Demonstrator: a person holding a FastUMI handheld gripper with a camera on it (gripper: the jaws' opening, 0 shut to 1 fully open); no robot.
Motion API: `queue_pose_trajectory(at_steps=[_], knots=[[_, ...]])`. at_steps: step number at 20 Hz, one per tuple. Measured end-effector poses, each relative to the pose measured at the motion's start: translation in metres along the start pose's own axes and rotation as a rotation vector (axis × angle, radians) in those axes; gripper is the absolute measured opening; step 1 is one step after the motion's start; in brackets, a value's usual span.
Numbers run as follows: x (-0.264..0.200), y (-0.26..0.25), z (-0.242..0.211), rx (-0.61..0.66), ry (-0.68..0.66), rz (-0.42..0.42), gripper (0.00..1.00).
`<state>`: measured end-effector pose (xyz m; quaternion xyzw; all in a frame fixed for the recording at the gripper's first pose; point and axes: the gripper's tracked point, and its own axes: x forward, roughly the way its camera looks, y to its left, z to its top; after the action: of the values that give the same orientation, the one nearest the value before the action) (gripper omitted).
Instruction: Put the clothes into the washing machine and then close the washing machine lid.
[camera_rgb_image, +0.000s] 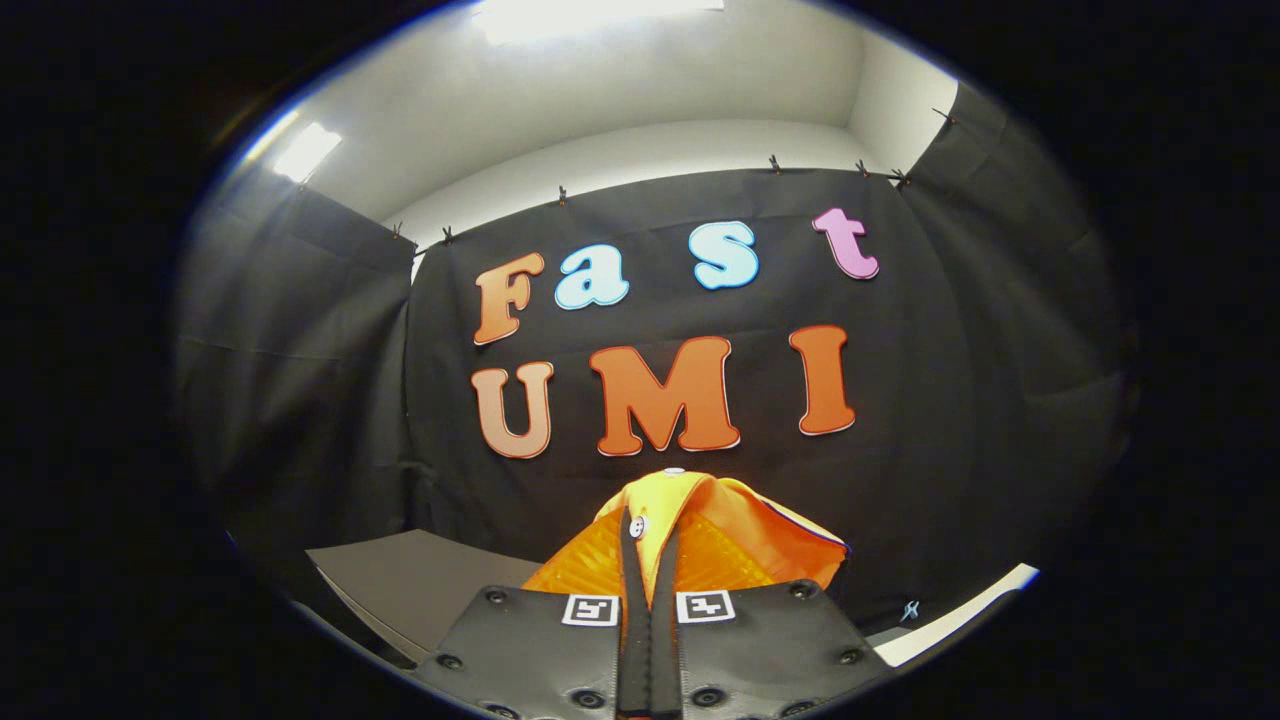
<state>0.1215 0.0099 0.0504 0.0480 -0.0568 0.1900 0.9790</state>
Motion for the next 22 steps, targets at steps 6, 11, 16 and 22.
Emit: queue_pose_trajectory(at_steps=[6, 11, 16, 22], knots=[[0.019, -0.030, -0.068, 0.050, 0.080, -0.006, 0.08], [0.044, -0.046, -0.150, 0.034, 0.161, -0.026, 0.08], [0.068, -0.063, -0.249, 0.054, 0.346, -0.034, 0.08], [0.080, -0.072, -0.295, 0.071, 0.408, -0.073, 0.08]])
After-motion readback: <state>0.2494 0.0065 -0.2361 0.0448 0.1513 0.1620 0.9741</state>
